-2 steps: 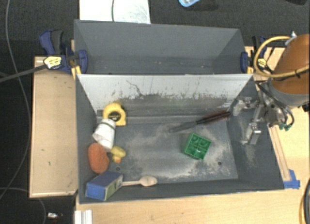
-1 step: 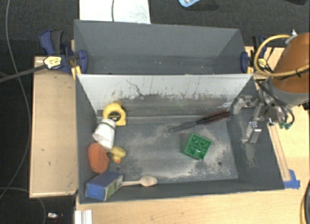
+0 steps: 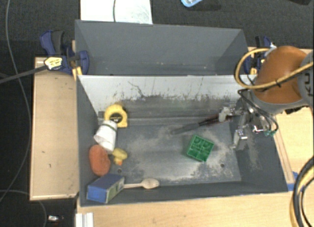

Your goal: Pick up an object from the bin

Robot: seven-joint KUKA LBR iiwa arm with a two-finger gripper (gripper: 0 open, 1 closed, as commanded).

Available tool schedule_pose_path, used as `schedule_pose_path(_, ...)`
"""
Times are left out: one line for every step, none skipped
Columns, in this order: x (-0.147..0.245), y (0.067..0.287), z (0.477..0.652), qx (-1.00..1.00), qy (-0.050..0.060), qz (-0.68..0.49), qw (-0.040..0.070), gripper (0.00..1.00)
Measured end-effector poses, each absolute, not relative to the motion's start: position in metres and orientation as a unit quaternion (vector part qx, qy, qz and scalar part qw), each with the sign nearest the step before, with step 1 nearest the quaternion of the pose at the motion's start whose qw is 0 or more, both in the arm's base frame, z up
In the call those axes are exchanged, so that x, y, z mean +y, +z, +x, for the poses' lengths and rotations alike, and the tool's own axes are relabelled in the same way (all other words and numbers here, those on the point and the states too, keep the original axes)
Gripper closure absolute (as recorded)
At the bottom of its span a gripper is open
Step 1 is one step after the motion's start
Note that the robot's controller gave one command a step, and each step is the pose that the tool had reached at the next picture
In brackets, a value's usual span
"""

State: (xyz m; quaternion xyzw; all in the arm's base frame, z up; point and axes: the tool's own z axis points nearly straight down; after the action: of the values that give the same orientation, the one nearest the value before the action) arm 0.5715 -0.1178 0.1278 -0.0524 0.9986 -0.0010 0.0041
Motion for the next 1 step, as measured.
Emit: schedule_pose_path(-0.0792, 0.084, 0.5578, 0.999, -0.001, 0.036, 0.006, 0.0)
